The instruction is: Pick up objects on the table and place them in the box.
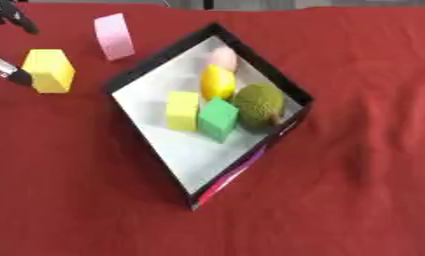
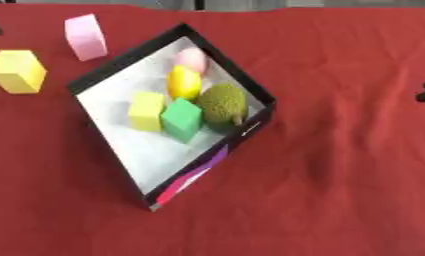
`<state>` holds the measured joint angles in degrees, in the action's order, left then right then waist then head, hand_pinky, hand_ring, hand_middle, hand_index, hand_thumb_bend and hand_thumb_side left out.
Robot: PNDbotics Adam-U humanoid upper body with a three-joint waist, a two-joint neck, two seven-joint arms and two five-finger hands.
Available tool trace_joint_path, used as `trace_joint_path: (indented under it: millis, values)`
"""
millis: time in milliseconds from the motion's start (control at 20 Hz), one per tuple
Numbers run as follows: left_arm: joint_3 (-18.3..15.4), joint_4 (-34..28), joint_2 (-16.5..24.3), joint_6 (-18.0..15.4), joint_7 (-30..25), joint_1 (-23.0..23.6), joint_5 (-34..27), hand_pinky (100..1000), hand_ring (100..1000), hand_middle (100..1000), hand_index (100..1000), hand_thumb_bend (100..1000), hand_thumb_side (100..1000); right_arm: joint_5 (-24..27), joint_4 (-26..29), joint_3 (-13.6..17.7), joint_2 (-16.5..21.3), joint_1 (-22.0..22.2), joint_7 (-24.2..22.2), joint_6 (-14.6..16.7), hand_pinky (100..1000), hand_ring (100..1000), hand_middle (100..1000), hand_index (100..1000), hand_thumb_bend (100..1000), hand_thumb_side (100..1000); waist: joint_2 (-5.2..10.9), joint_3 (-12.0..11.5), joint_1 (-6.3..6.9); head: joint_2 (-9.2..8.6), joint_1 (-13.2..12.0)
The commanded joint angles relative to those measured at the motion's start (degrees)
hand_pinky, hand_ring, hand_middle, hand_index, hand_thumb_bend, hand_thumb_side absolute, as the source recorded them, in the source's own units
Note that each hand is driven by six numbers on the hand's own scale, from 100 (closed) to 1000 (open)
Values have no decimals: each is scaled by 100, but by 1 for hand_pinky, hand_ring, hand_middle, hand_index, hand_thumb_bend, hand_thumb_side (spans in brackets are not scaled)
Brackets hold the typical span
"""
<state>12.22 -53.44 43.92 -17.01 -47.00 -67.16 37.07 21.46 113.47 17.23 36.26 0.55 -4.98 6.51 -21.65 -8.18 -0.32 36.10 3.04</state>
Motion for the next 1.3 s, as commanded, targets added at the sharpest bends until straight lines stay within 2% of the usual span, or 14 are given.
trace_joint_path:
  millis: [50, 1300]
  values:
    - [-29, 19, 109, -554, -496, -162, 89, 941, 951, 834, 876, 779, 534, -35, 112, 36, 82, -26, 7, -26, 936, 667, 640, 875, 100, 523, 89, 14, -1, -92, -36]
    - [-245, 151, -22, -522, -496, -281, 512, 941, 954, 837, 875, 815, 494, -247, 112, 3, -63, -73, -23, -113, 936, 657, 630, 872, 100, 520, -48, 103, -17, -181, -135]
